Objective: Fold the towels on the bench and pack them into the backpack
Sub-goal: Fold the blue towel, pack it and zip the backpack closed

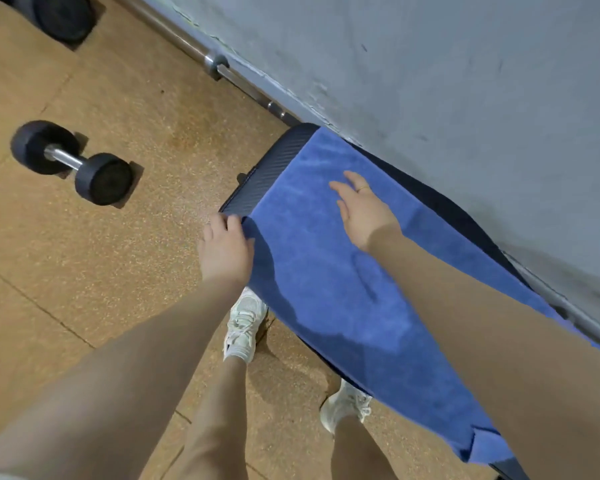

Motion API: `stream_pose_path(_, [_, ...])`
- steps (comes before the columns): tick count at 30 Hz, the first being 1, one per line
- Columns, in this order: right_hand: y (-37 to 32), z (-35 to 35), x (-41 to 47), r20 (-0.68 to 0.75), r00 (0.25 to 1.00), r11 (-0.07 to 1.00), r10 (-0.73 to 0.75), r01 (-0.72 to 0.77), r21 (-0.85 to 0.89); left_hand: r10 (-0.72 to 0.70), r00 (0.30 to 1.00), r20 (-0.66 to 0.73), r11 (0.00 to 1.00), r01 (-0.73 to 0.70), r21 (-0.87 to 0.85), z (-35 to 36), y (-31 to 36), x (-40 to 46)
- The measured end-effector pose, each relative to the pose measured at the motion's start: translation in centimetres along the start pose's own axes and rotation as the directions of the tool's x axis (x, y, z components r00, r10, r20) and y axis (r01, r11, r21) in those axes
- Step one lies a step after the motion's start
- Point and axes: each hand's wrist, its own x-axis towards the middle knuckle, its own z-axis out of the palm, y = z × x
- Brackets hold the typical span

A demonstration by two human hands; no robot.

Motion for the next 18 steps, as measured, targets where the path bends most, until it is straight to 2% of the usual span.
stream_pose_path(2, [-1.8, 0.0, 2.9, -0.009, 1.000, 0.998, 0.017, -0.017, -0.052, -0.024, 1.000, 0.017, 1.000, 0.024, 0.006, 0.0, -1.5, 1.1])
stream_pose_path(4, [-3.2, -0.2, 5.2, -0.021, 1.000, 0.996, 0.018, -0.020, -0.085, 0.014, 0.999, 0.037, 1.000, -0.015, 0.022, 0.2, -2.6, 1.7])
stream_pose_path(7, [-4.3, -0.5, 7.8, 0.071, 0.997, 0.947, 0.015, 0.008, -0.322, 0.075, 0.992, 0.105, 0.997, -0.073, -0.024, 0.2, -3.0, 2.2])
stream_pose_path(11, [-5.6, -1.4, 8.6, -0.125, 0.980, 0.759, -0.157, 0.038, -0.650, 0.164, 0.969, 0.185, 0.985, -0.153, -0.075, -1.3, -3.5, 3.6])
stream_pose_path(12, [-5.9, -1.8, 8.8, -0.104, 0.986, 0.730, -0.132, 0.026, -0.683, 0.174, 0.963, 0.207, 0.982, -0.155, -0.105, -2.0, -3.7, 4.1])
stream_pose_path(14, [-6.4, -2.8, 9.4, -0.089, 0.991, 0.740, -0.102, 0.016, -0.673, 0.172, 0.959, 0.227, 0.967, -0.120, -0.226, -3.6, -4.2, 5.1])
stream_pose_path(16, [-7.3, -4.1, 10.1, -0.136, 0.986, 0.767, -0.093, -0.017, -0.642, 0.141, 0.972, 0.186, 0.939, -0.071, -0.337, -5.0, -4.6, 6.1])
stream_pose_path(18, [-8.5, -5.4, 11.0, -0.167, 0.975, 0.777, -0.146, 0.009, -0.629, 0.099, 0.989, 0.108, 0.914, -0.047, -0.403, -6.4, -5.1, 7.1])
